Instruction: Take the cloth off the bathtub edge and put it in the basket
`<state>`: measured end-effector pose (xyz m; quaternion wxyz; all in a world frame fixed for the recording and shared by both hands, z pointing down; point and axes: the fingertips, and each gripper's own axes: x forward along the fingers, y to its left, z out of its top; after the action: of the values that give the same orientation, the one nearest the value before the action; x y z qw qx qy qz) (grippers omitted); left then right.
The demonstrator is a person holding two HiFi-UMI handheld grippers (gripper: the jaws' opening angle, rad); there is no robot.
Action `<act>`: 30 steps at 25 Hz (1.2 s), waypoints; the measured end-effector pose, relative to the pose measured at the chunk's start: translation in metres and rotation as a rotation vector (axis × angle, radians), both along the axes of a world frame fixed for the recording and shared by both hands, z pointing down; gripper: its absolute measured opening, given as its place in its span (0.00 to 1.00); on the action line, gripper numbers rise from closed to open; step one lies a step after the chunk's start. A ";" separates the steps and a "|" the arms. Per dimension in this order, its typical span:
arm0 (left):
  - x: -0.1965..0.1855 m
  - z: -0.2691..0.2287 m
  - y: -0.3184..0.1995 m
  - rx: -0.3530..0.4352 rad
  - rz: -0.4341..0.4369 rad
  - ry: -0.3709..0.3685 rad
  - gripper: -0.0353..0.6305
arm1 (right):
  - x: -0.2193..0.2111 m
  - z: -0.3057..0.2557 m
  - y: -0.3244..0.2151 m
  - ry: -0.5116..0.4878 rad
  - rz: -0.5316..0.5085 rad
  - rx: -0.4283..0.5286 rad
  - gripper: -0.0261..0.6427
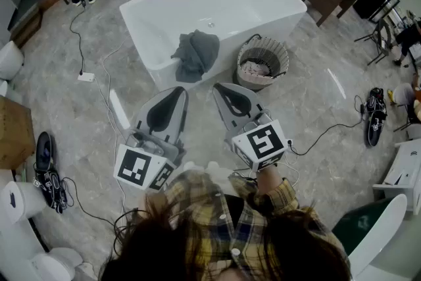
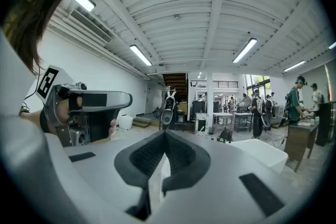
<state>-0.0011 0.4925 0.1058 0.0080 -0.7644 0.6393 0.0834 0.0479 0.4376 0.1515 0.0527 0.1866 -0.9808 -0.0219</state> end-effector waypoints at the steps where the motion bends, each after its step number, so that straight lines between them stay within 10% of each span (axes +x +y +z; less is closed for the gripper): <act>1: 0.000 -0.001 -0.001 0.001 -0.001 -0.001 0.09 | 0.000 0.000 0.000 0.002 -0.005 0.002 0.06; 30: 0.030 0.002 -0.023 0.016 -0.057 -0.023 0.09 | 0.053 0.018 -0.034 -0.023 -0.004 -0.019 0.06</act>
<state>0.0291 0.4694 0.1078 0.0237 -0.7467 0.6599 0.0794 0.1008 0.4032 0.1696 0.0434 0.1846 -0.9818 -0.0104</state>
